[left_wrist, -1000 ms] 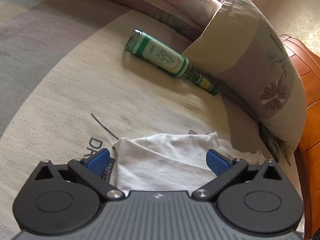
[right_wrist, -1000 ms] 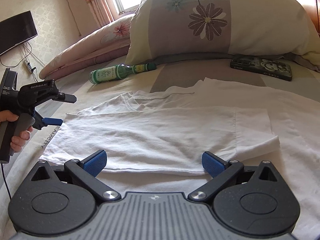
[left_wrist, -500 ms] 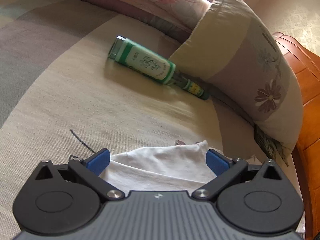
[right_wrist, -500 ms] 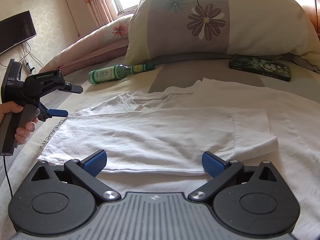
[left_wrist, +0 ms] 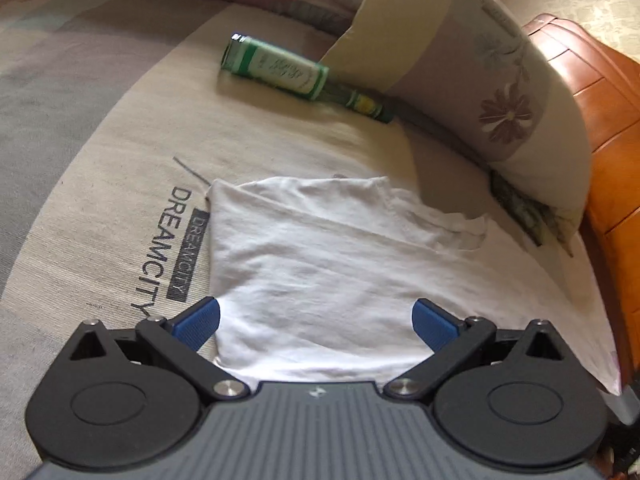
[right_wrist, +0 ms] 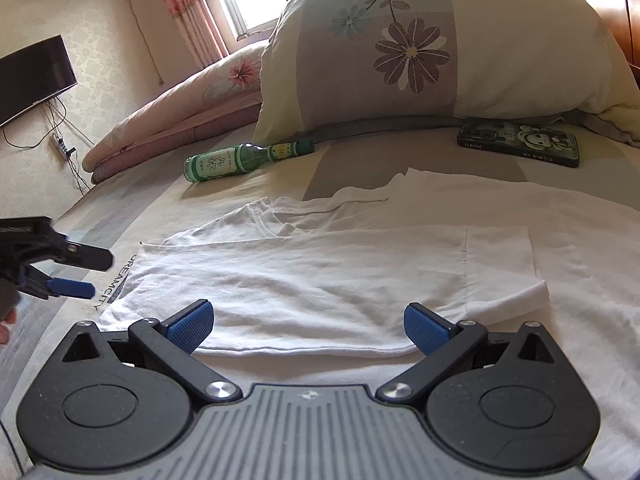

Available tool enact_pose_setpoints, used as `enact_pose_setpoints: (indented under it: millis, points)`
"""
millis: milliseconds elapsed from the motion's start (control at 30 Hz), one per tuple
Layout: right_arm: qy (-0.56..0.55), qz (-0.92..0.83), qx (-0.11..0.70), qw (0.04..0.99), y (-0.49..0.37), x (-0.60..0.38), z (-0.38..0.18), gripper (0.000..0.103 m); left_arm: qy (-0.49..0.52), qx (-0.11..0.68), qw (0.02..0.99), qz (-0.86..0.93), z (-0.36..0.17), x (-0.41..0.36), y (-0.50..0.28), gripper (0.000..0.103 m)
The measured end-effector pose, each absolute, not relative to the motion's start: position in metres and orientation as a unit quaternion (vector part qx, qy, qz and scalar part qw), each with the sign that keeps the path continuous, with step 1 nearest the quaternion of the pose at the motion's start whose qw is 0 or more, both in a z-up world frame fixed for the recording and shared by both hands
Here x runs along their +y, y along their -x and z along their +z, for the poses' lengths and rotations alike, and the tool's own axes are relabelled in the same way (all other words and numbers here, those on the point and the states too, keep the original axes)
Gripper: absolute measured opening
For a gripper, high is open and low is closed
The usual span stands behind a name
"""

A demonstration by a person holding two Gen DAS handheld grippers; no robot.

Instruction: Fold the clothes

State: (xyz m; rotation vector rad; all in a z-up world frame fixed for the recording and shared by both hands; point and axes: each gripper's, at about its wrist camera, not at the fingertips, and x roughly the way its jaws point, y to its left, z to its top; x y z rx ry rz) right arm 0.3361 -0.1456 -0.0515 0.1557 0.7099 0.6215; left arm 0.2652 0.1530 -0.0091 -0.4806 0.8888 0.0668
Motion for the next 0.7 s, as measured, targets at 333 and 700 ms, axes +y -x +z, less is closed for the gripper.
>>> enact_pose_setpoints:
  millis: [333, 700]
  points:
    - [-0.057, 0.305, 0.355, 0.882, -0.304, -0.150, -0.041, 0.103, 0.123, 0.427, 0.896, -0.005, 0.062, 0.084, -0.172, 0.102]
    - [0.026, 0.272, 0.355, 0.894, -0.277, -0.160, -0.051, 0.103, 0.160, 0.420, 0.891, -0.065, -0.043, 0.086, -0.206, 0.102]
